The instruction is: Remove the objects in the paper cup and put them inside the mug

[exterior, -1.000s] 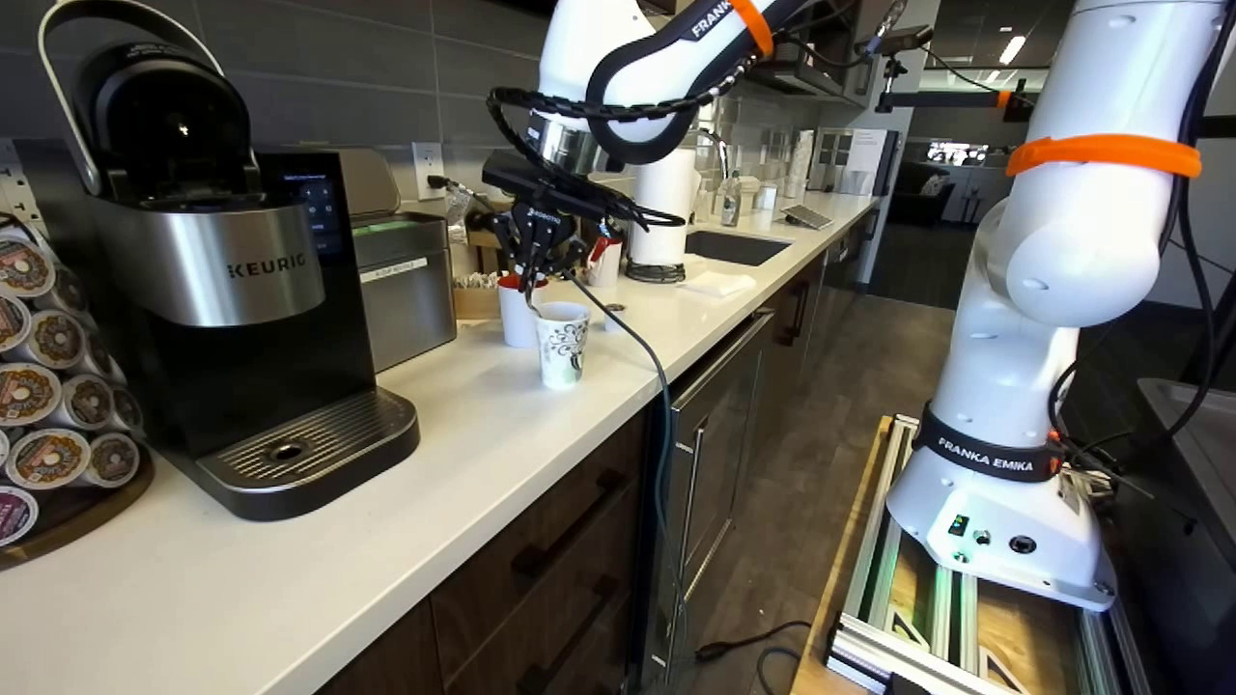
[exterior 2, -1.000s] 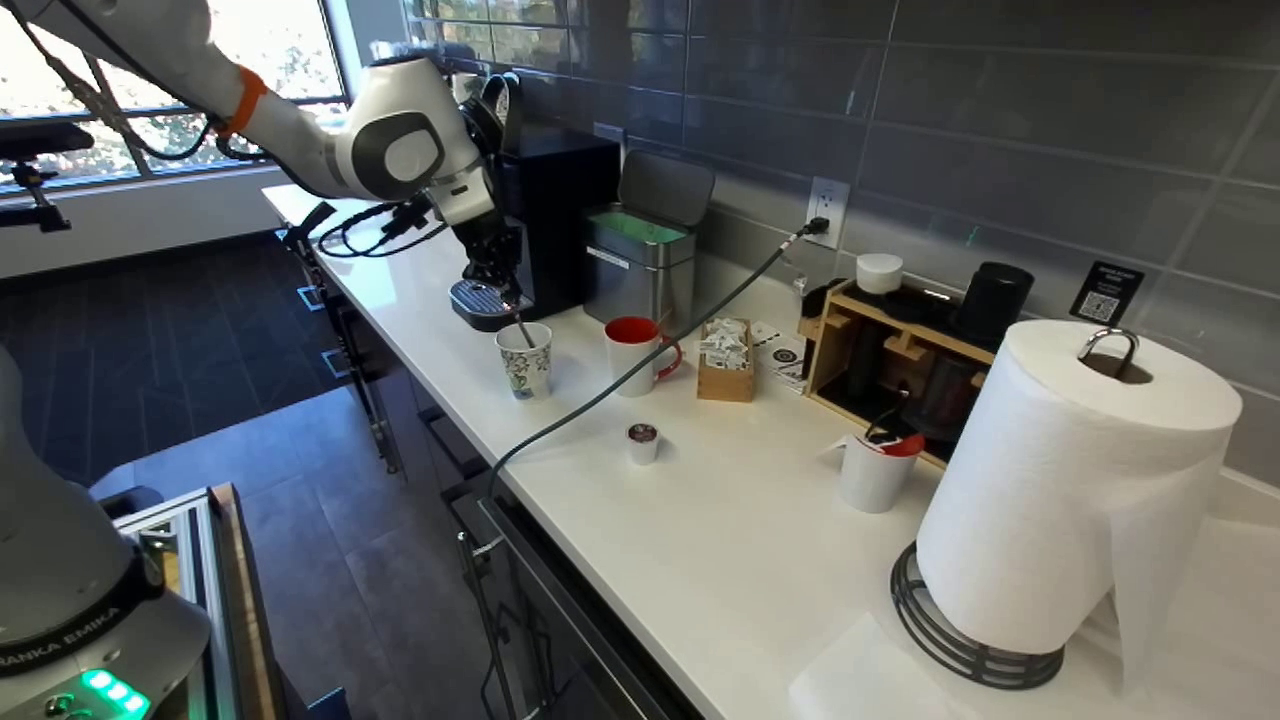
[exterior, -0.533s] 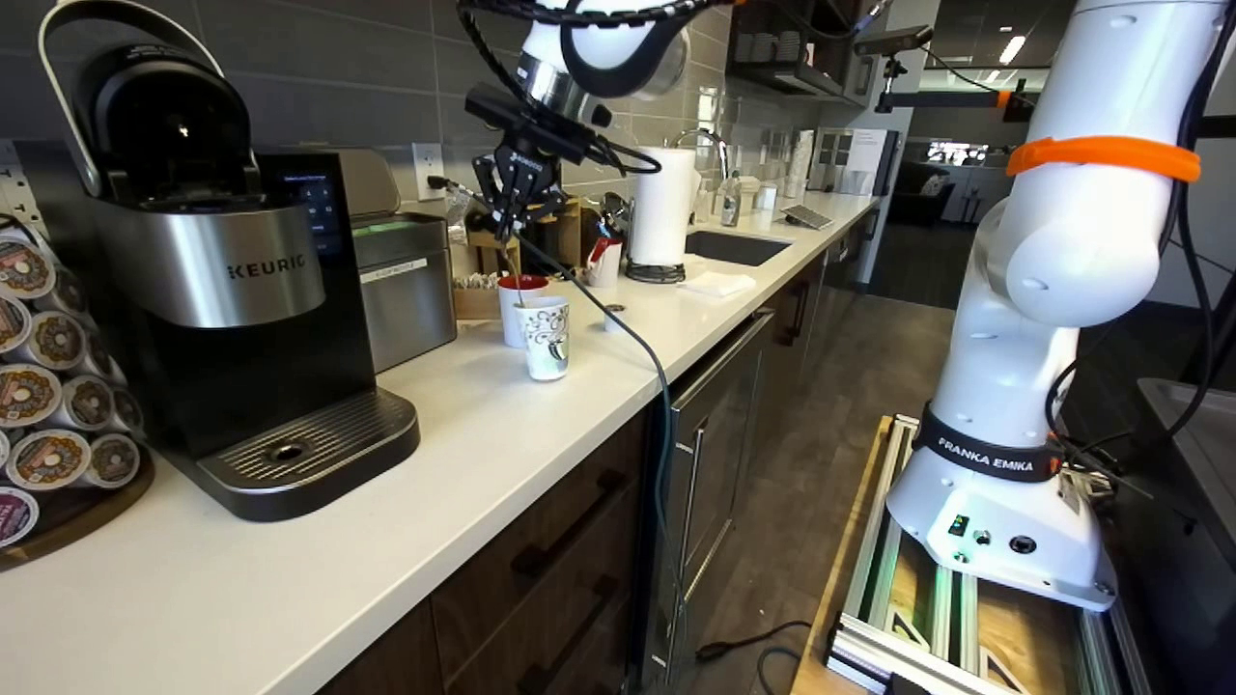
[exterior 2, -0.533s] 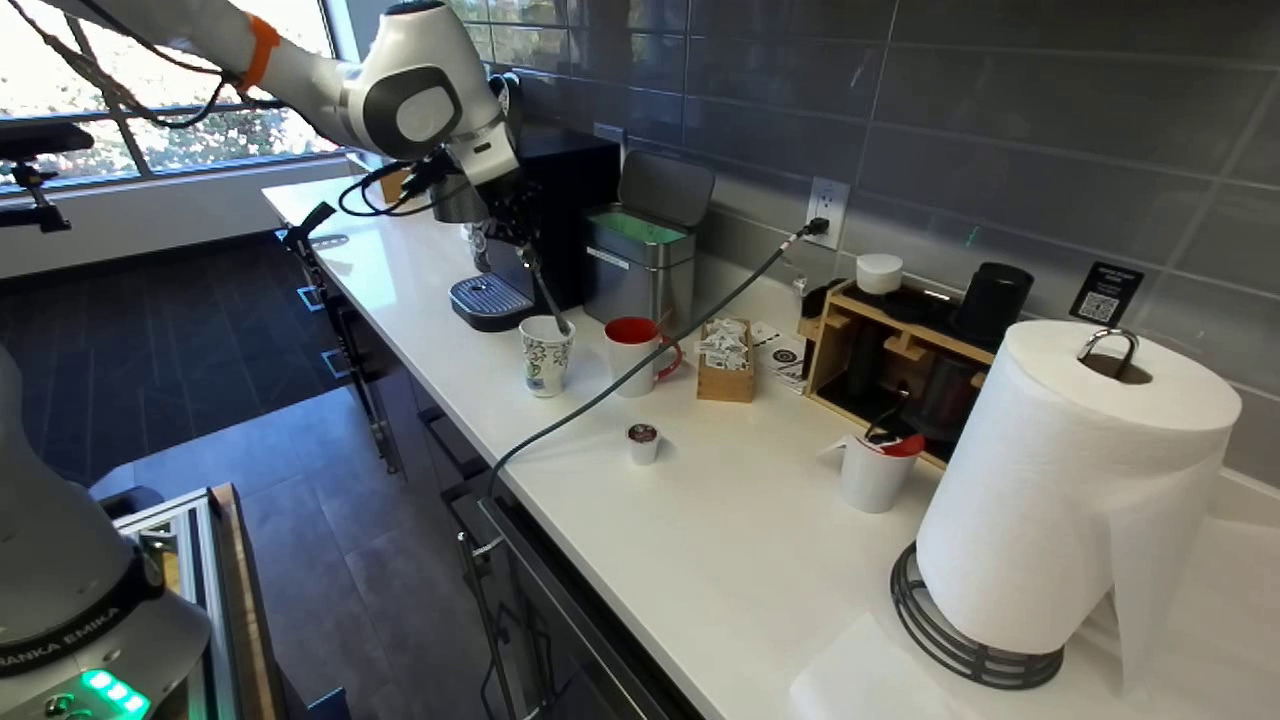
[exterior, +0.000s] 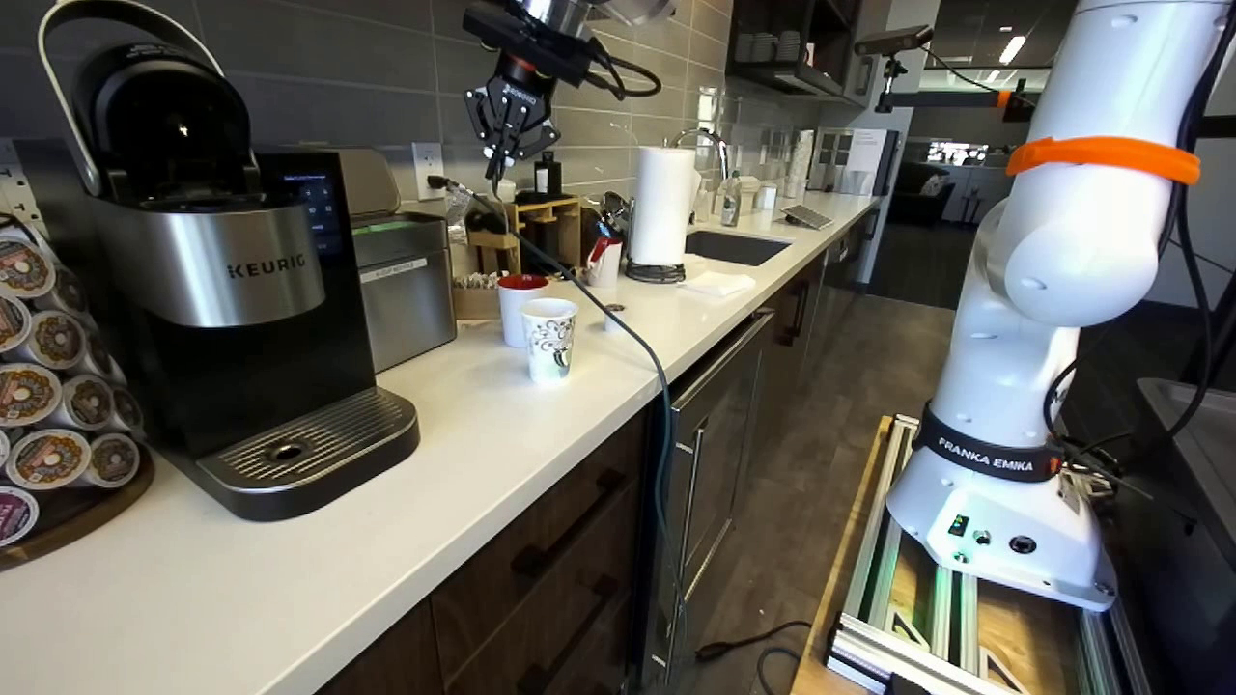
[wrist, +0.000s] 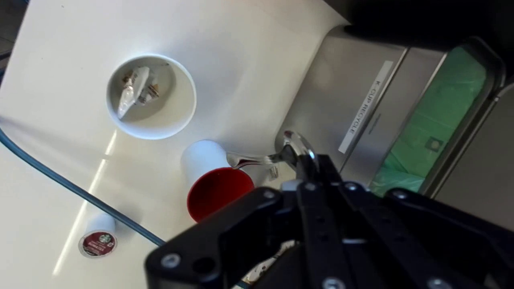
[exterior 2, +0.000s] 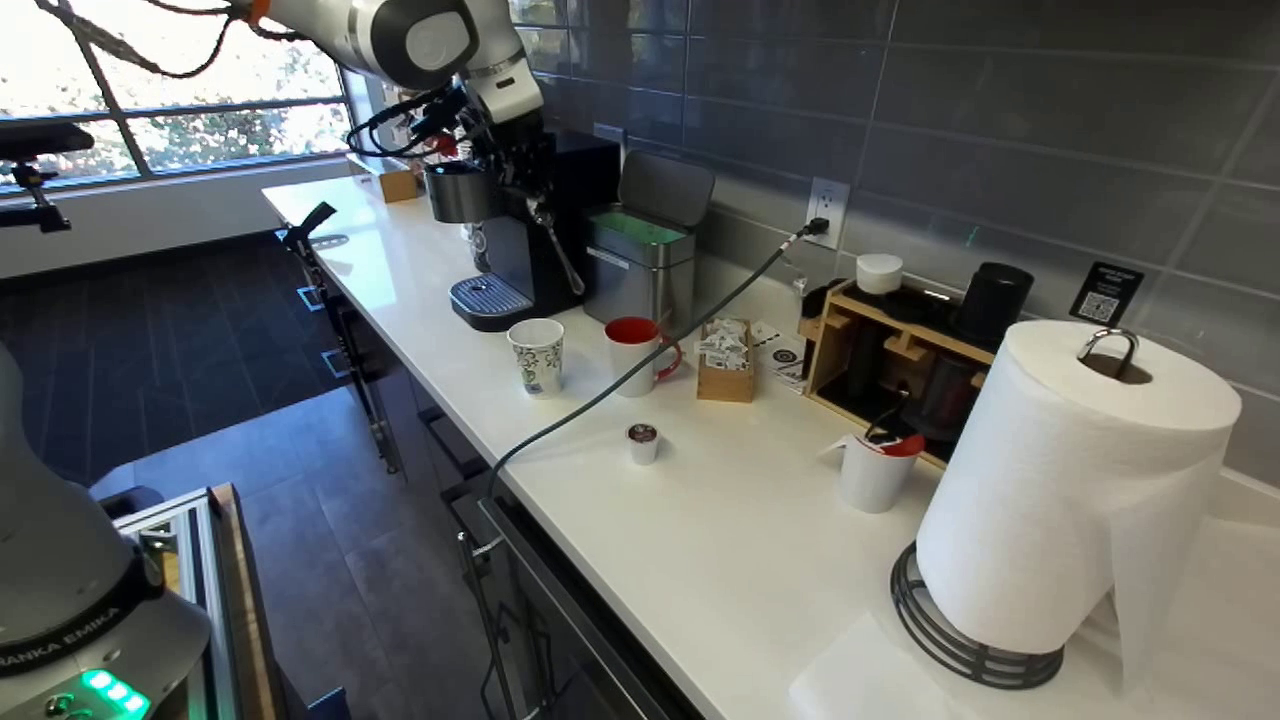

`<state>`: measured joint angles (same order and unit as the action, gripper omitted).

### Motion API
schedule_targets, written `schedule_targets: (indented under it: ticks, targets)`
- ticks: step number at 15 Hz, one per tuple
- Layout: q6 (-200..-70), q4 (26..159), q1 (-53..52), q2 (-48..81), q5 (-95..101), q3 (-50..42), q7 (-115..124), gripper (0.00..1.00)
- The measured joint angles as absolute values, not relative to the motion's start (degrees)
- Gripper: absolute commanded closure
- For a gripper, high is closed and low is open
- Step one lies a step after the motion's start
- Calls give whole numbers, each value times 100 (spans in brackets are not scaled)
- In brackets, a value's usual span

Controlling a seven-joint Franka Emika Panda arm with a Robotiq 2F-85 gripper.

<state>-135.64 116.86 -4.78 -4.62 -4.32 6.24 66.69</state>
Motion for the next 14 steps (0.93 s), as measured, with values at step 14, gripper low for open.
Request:
schedule_targets:
  ticks: [14]
  targets:
    - [-14277,10936,-287,1108,18,48,7015,99]
